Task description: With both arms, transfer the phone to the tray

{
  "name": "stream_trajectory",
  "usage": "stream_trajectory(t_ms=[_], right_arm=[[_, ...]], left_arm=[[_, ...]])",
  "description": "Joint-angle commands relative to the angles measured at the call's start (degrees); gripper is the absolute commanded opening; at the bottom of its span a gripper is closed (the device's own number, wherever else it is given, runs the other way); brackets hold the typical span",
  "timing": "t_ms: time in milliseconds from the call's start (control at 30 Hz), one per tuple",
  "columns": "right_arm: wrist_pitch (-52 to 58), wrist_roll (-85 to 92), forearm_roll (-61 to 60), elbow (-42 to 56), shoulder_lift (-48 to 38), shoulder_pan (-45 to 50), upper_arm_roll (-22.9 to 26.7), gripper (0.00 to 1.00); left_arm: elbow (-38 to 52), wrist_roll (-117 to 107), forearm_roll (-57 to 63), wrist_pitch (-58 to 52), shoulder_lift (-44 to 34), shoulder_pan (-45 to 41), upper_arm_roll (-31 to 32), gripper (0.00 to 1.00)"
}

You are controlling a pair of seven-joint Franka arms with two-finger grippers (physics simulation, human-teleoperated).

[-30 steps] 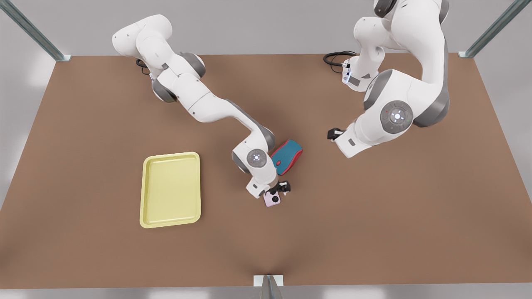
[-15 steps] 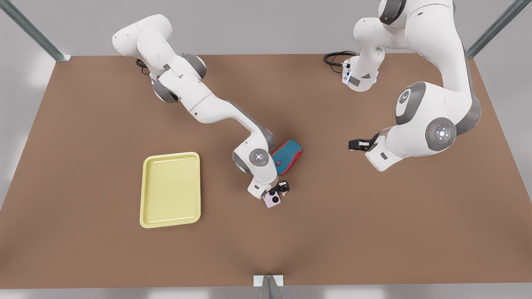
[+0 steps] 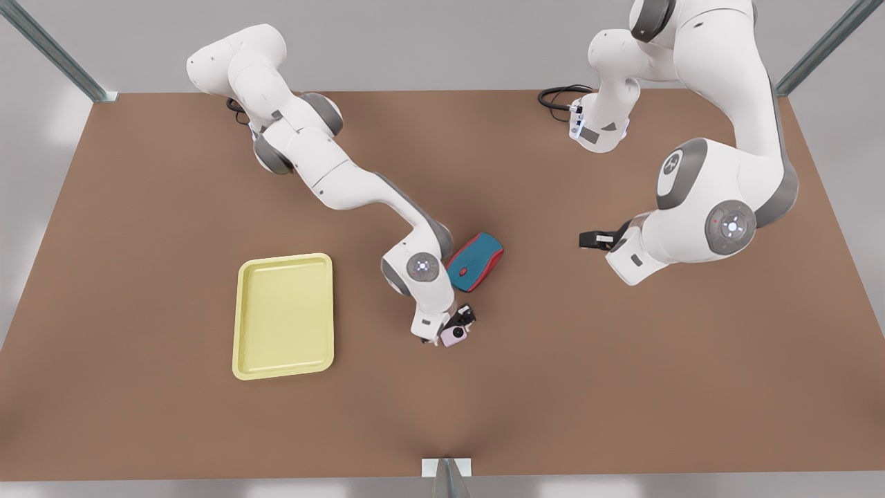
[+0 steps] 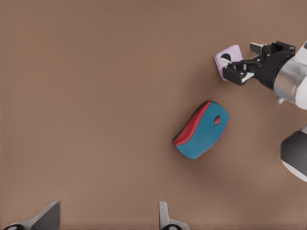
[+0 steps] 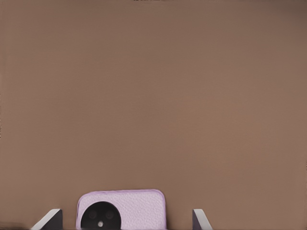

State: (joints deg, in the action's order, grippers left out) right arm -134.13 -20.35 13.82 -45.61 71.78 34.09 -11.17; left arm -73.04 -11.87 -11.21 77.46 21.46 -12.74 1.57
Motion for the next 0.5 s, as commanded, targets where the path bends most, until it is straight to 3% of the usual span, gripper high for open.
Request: stream_trajectory(t_ms=[0,467], right_arm=[[1.41,39.07,-0.19,0.08,-0.15,0.01,0.01,1.00],[-1.49,39.07,-0.46,1.31,2.05,0.19,-0.34,1.00]], left_arm=[[0.09,0.35,0.05,-0.38,-0.01,0.00,0.01,1.00],[0.17,0.00,0.05,-0.38,-0.01,0.00,0.01,1.00]])
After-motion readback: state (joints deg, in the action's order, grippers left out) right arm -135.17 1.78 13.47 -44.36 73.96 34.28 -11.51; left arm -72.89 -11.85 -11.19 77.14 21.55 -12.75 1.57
